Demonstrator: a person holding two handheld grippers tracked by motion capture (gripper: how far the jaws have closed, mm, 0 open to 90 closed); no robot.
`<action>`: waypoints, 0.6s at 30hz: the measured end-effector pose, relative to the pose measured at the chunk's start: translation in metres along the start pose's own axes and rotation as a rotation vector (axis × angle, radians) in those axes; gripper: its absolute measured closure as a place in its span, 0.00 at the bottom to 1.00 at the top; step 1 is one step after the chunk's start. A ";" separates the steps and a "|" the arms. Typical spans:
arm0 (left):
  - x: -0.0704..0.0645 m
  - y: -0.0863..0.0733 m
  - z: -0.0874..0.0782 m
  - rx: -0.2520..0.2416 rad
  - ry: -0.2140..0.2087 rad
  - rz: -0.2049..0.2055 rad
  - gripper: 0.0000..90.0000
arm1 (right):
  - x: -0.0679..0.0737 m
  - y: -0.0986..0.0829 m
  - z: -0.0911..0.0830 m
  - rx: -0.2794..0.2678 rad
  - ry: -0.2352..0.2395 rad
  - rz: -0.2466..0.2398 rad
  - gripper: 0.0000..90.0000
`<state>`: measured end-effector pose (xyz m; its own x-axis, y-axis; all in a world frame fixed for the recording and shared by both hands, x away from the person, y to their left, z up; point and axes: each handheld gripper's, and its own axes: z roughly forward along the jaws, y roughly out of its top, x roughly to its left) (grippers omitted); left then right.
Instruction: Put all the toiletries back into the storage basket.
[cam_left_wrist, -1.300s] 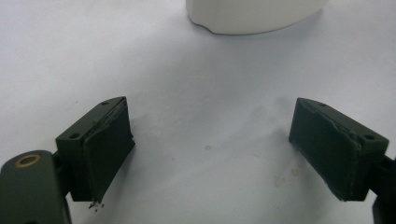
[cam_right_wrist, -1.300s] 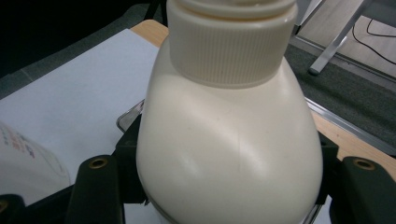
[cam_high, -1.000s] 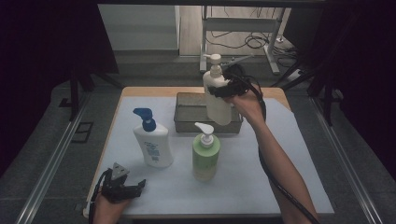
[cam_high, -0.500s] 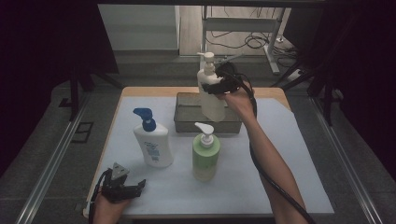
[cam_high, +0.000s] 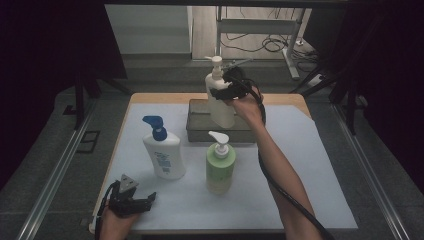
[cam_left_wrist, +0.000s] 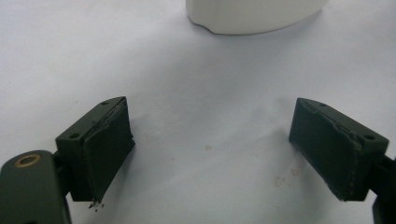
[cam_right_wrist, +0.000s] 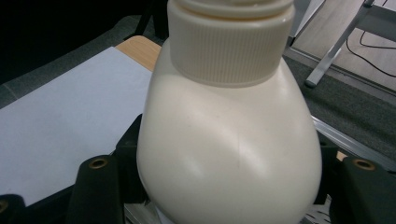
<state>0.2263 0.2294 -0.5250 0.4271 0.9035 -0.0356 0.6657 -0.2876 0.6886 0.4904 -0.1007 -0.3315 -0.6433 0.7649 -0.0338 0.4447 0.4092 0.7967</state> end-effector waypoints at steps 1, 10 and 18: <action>0.000 0.000 0.000 0.001 0.000 0.001 0.14 | 0.000 0.000 0.003 -0.001 0.000 -0.001 0.40; 0.000 0.000 0.000 0.002 0.000 0.002 0.14 | 0.000 -0.003 0.016 0.000 -0.004 -0.001 0.40; 0.000 0.000 0.000 0.002 0.000 0.002 0.14 | 0.002 -0.009 0.024 0.016 0.000 -0.003 0.40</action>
<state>0.2263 0.2296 -0.5249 0.4288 0.9028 -0.0341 0.6658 -0.2903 0.6873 0.5004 -0.0910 -0.3534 -0.6445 0.7637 -0.0363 0.4529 0.4196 0.7866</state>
